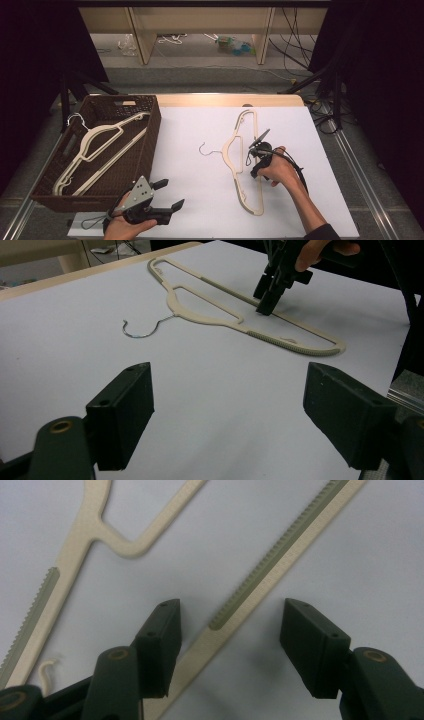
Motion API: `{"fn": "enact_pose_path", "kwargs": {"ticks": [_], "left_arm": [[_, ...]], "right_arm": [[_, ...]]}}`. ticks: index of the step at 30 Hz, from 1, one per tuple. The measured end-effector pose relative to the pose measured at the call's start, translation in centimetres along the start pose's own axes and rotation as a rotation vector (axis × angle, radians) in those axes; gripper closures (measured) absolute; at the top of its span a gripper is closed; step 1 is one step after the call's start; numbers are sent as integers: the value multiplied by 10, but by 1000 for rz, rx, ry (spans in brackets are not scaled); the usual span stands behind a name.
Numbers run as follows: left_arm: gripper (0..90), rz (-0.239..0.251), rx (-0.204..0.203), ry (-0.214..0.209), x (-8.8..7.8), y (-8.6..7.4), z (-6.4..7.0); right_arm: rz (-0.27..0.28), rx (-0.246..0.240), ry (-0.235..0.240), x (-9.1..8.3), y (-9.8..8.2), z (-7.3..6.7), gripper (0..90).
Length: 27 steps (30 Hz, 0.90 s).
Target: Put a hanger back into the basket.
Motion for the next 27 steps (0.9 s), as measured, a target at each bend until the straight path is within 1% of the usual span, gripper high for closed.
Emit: {"fn": "enact_pose_path", "kwargs": {"ticks": [1,2,3,4,6,7,8,10,12,13,15,16,18,19,20,22,24,26,27], "left_arm": [[204,-2,-1,0,0,0,0],[204,-4,7,-2,0,0,0],[204,-4,8,-2,0,0,0],[205,-3,6,-2,0,0,0],[205,-2,-2,-1,0,0,0],[206,-1,-3,-1,0,0,0],[206,0,-3,2,0,0,0],[207,9,-14,-4,0,0,0],[208,8,-10,-1,-1,0,0],[208,3,-12,4,-1,0,0],[208,5,-7,2,-1,0,0],[208,6,-7,1,-1,0,0],[209,5,-7,1,-1,0,0],[209,5,-7,1,-1,0,0],[209,5,-8,1,-1,0,0],[211,5,-11,2,-1,0,0],[211,7,-8,0,-2,0,0],[212,8,-7,0,-2,0,-1],[213,6,-6,0,-2,0,-1]], "right_arm": [[-3,-1,6,0,0,1,426],[-20,6,13,-1,-1,0,426],[-24,7,8,-1,-1,0,426],[-25,-6,2,-1,-1,0,426],[-12,-6,1,0,0,-1,429],[-6,-22,1,0,0,1,434],[-19,-23,3,0,-1,0,436],[-25,-34,-2,-1,-1,0,450],[-29,-46,0,-2,-2,0,471],[-23,-64,-4,-1,-1,1,483],[-25,-84,-2,-2,-2,2,504],[-27,-87,-2,-2,-2,2,515],[-25,-76,2,-2,-2,2,537],[-31,-91,0,-2,-3,3,556],[-43,-78,4,-3,-4,1,568],[-55,-75,10,-4,-5,0,590],[-41,-86,15,-3,-5,2,610],[-46,-77,22,-3,-6,2,636],[-51,-85,22,-4,-7,2,654]]}}
Point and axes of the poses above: each handheld gripper's, and its own axes: x roughly forward along the jaws, y roughly out of its top, z roughly to its right, the point moved 8 cm from there along x, roughly forward along the jaws, and after that the axes turned 6 degrees about -z, right-handed, at the moved point
